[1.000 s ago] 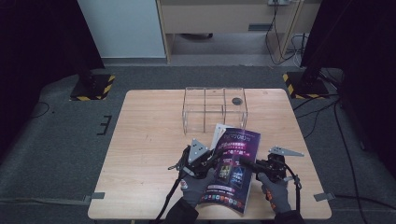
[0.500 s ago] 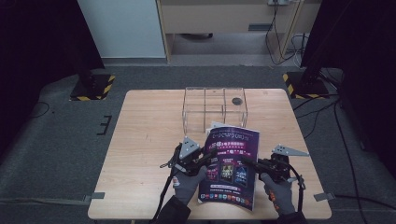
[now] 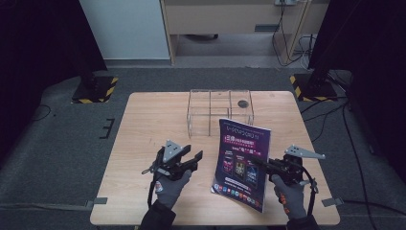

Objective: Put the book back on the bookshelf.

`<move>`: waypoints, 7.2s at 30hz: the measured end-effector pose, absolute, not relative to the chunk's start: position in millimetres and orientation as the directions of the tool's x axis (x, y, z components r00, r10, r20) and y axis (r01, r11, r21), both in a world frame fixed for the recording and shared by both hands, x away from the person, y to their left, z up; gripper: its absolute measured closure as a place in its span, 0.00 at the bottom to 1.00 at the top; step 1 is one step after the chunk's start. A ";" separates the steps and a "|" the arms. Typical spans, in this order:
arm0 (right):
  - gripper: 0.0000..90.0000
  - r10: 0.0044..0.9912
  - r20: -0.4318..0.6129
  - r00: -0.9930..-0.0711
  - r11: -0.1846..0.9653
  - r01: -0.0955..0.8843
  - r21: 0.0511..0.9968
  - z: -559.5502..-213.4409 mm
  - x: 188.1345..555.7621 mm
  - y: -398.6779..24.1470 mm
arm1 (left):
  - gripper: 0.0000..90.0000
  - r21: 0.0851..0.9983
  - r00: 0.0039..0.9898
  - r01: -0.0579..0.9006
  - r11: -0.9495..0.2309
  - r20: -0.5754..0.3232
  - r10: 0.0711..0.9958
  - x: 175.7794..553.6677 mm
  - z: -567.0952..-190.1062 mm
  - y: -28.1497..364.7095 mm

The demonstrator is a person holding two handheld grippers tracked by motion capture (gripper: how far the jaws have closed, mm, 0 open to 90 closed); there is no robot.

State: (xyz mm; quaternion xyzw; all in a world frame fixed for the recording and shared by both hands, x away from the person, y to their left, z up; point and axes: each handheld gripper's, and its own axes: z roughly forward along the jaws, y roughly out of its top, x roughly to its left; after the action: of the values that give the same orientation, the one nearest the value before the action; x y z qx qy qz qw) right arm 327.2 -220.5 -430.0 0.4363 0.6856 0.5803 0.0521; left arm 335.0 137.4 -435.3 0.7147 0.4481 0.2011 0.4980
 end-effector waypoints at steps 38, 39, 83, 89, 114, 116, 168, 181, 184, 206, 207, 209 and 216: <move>0.92 0.749 0.302 -0.590 -0.082 0.369 0.926 -353.5 337.5 -219.5 | 0.23 0.731 0.205 0.667 -0.144 0.006 0.979 336.3 -534.8 249.7; 0.92 0.750 0.301 -0.589 -0.082 0.368 0.926 -352.4 338.2 -219.4 | 0.23 0.730 0.205 0.668 -0.144 0.006 0.979 336.3 -534.8 249.6; 0.92 0.855 0.194 -0.482 -0.092 0.227 0.970 -317.3 392.6 -211.0 | 0.12 0.718 0.202 0.681 -0.144 0.005 0.979 338.5 -535.5 249.1; 0.92 0.863 0.205 -0.461 -0.101 0.239 0.966 -321.9 401.8 -212.9 | 0.12 0.718 0.202 0.681 -0.144 0.005 0.979 338.5 -535.5 249.1; 0.92 0.886 0.203 -0.416 -0.117 0.222 0.968 -339.2 440.9 -200.8 | 0.12 0.718 0.204 0.681 -0.145 0.004 0.979 338.6 -535.6 249.1; 0.92 0.890 0.197 -0.411 -0.111 0.223 0.968 -343.3 446.0 -196.5 | 0.12 0.718 0.204 0.681 -0.145 0.004 0.979 338.6 -535.6 249.1; 0.92 0.911 0.186 -0.368 -0.097 0.247 0.964 -406.7 470.7 -168.9 | 0.11 0.718 0.204 0.681 -0.145 0.004 0.979 338.7 -535.8 248.8; 0.92 0.917 0.172 -0.361 -0.058 0.306 0.950 -408.8 454.1 -176.3 | 0.11 0.718 0.204 0.681 -0.145 0.004 0.979 338.7 -535.8 248.8; 0.92 0.912 0.179 -0.368 -0.054 0.327 0.944 -410.4 448.6 -178.0 | 0.11 0.718 0.204 0.681 -0.145 0.004 0.979 338.7 -535.8 248.7; 0.90 0.914 0.201 -0.353 -0.042 0.409 0.911 -431.3 414.8 -205.8 | 0.11 0.717 0.203 0.682 -0.146 0.006 0.979 338.7 -535.7 248.5; 0.90 0.915 0.197 -0.352 -0.038 0.411 0.911 -431.5 414.3 -206.5 | 0.11 0.717 0.203 0.682 -0.146 0.006 0.979 338.7 -535.7 248.5; 0.89 0.917 0.195 -0.348 -0.035 0.417 0.908 -431.4 413.7 -208.6 | 0.11 0.717 0.203 0.682 -0.146 0.006 0.979 338.7 -535.7 248.5; 0.85 0.912 0.206 -0.356 -0.054 0.392 0.918 -421.7 413.1 -213.3 | 0.11 0.717 0.203 0.682 -0.146 0.006 0.979 338.7 -535.7 248.5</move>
State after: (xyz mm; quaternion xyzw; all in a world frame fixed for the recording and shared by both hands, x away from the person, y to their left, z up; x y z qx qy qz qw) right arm 413.1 -213.3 -421.7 0.5091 0.6401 0.5177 0.2510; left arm 338.7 248.5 -535.7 0.7152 0.5806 0.2478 0.3000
